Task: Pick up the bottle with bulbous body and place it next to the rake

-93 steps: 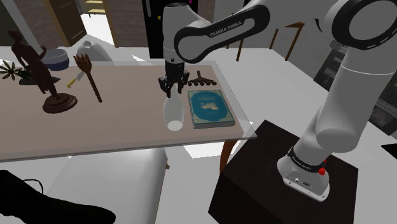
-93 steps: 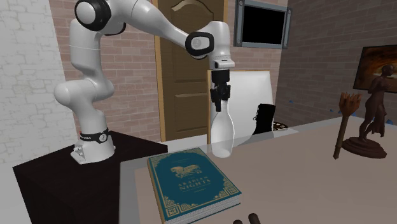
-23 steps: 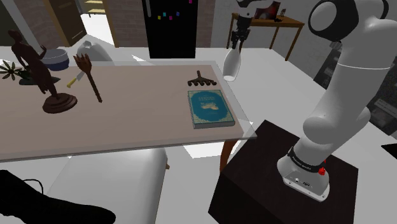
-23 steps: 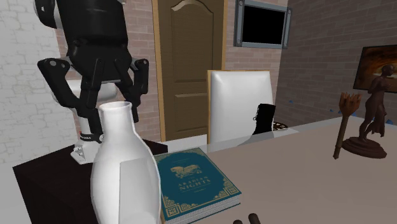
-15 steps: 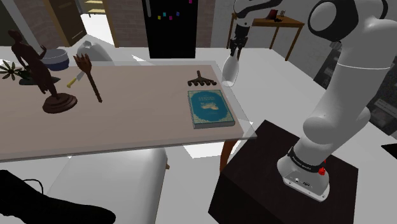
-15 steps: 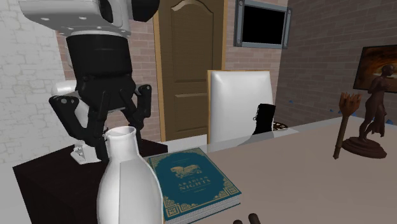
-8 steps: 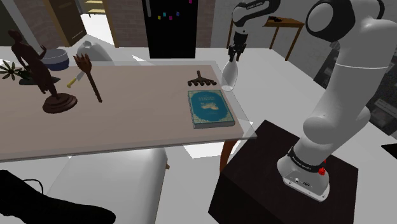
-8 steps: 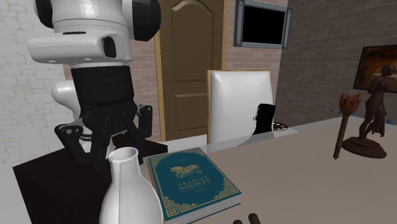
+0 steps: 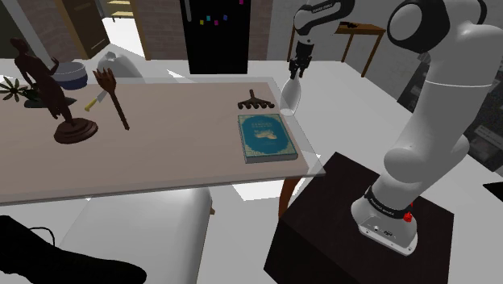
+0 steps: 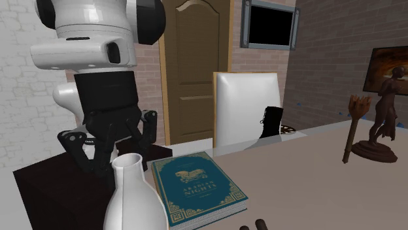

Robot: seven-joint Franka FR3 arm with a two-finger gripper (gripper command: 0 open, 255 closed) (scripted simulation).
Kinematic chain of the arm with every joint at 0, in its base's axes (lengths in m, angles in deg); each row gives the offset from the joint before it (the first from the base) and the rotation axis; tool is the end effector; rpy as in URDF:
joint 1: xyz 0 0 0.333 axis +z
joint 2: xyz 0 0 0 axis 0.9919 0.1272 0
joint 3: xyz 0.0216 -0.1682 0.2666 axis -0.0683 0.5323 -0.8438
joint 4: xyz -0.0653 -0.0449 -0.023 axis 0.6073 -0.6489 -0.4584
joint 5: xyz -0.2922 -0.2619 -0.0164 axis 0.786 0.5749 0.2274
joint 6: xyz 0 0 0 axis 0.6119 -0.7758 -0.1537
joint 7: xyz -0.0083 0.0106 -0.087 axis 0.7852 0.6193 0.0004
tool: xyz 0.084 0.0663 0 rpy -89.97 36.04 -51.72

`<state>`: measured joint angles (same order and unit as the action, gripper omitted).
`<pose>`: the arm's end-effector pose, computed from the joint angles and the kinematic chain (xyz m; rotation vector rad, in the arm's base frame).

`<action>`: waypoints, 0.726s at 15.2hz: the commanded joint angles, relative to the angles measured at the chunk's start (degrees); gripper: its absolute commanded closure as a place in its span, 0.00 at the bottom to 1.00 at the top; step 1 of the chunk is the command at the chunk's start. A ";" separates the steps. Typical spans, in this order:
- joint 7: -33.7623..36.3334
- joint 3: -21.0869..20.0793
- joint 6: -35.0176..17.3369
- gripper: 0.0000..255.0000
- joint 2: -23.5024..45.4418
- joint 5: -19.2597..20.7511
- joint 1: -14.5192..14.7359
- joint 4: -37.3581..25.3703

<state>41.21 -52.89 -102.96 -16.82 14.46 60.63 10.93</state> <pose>0.5739 -0.2921 0.4392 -3.1150 0.2151 -0.1095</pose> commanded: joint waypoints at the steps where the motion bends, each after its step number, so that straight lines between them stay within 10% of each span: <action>1: 0.00 0.00 -0.02 0.00 -0.02 0.00 0.00 0.00; 11: 0.24 0.18 6.59 0.00 -1.81 0.34 -0.13 -4.84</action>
<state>41.48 -52.74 -97.06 -18.51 14.77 60.54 6.56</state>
